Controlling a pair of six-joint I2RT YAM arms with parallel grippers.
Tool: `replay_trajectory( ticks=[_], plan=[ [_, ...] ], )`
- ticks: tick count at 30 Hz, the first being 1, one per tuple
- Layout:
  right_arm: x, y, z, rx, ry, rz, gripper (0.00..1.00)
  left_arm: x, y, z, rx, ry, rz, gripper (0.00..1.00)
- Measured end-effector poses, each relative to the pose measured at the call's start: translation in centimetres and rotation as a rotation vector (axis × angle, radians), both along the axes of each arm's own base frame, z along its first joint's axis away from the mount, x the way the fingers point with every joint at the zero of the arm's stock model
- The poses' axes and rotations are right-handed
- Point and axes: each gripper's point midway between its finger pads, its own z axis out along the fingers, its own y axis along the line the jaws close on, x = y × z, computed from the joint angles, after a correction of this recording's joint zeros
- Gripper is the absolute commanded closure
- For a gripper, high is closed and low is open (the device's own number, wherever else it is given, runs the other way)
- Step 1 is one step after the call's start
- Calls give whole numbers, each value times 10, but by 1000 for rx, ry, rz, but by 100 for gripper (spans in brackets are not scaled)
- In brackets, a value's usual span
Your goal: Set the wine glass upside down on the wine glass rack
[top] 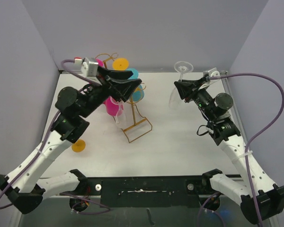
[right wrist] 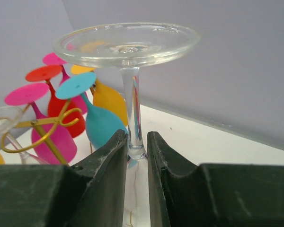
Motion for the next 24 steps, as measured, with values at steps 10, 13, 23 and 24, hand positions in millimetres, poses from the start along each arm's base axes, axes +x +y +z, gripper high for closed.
replay_trajectory(
  ticks=[10, 13, 23, 24],
  plan=[
    [40, 30, -64, -85, 30, 45, 100, -33, 127, 15, 109, -76, 455, 40],
    [40, 53, -69, -100, 7, 97, 100, -35, 153, 9, 139, -61, 560, 40],
    [52, 92, -83, -75, -36, 175, 100, -26, 181, -22, 239, 18, 707, 40],
    [52, 93, -82, -69, -44, 181, 100, -25, 181, -23, 245, 21, 711, 40]
  ],
)
